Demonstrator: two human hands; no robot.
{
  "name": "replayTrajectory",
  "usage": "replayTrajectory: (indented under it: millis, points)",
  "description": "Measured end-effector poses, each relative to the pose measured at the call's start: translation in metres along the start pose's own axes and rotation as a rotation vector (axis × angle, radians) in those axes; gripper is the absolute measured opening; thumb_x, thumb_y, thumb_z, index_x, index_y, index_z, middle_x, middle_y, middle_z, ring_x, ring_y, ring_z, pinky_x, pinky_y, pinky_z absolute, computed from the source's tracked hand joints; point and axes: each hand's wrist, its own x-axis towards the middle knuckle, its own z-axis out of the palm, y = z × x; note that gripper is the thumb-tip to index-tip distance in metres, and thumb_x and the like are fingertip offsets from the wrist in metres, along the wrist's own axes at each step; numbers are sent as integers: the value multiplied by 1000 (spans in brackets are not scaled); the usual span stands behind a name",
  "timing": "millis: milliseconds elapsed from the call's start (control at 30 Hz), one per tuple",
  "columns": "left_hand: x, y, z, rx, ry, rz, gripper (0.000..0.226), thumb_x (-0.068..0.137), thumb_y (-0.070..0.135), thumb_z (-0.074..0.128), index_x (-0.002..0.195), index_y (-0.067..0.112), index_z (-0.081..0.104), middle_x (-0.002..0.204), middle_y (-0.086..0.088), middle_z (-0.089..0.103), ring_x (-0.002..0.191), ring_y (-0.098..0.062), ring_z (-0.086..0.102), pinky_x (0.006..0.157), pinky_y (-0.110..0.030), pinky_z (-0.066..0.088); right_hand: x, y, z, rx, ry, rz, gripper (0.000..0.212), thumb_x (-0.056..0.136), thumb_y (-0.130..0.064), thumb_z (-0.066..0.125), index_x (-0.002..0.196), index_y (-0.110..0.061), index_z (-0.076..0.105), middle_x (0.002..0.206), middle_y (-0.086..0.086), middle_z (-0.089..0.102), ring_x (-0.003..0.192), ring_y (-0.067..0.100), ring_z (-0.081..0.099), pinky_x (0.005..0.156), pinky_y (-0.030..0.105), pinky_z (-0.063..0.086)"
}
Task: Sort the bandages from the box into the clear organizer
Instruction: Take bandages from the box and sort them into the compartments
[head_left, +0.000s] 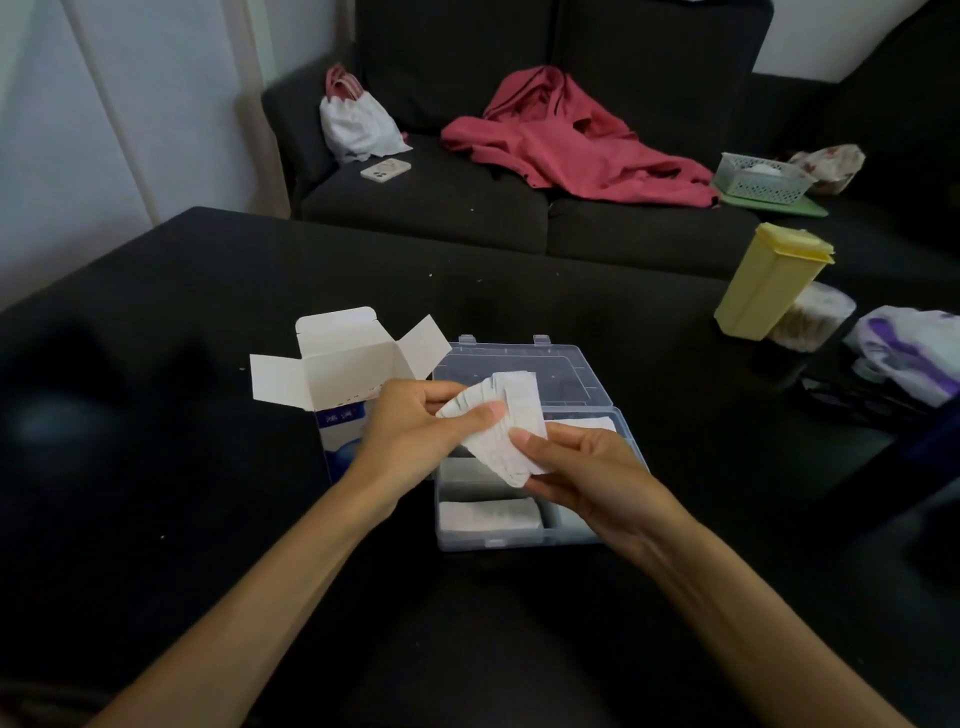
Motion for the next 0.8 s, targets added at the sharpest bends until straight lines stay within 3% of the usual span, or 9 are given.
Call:
replayTrajectory:
  millis: [133,233,400,500,633,800]
  points:
    - [0,2,-1,-16,-24,-16,9,81,28,70,88,32,66,80,18,70,74,4,67,53,-9,48,1,-5,-6,-67,1,-45,20,85,-19,64,103,-11,69,92,2,74,80,11,70,63,18,53]
    - [0,7,-7,-107,-121,-146,18,81,33,69,97,37,62,84,16,71,75,1,69,53,-13,51,-2,-24,-30,-263,65,-182,16,86,-19,61,99,-12,68,88,1,73,76,9,70,60,15,52]
    - [-2,3,-5,53,-237,-88,15,86,25,65,99,33,65,94,14,71,81,2,68,56,-12,51,-10,-46,-87,-518,93,-246,14,86,-21,59,97,-27,66,95,-3,72,86,8,68,72,22,53]
    - [-1,0,2,144,-184,18,15,85,23,66,97,33,65,96,15,69,82,3,66,57,-9,49,-12,-42,-102,-699,-13,-224,15,87,-18,57,96,-21,69,92,-3,71,83,4,67,68,14,52]
    - [2,-3,9,247,-130,128,18,85,20,67,97,33,66,95,20,67,87,5,63,68,-5,48,-6,-35,-104,-862,-130,-151,19,85,-17,61,101,-15,70,98,-4,70,91,4,65,79,17,52]
    - [9,-2,10,246,-57,168,17,87,19,64,97,32,65,96,20,65,89,9,60,69,0,44,-8,-39,-105,-822,-20,-348,13,86,-15,60,91,-23,68,89,-9,69,81,-4,64,68,7,48]
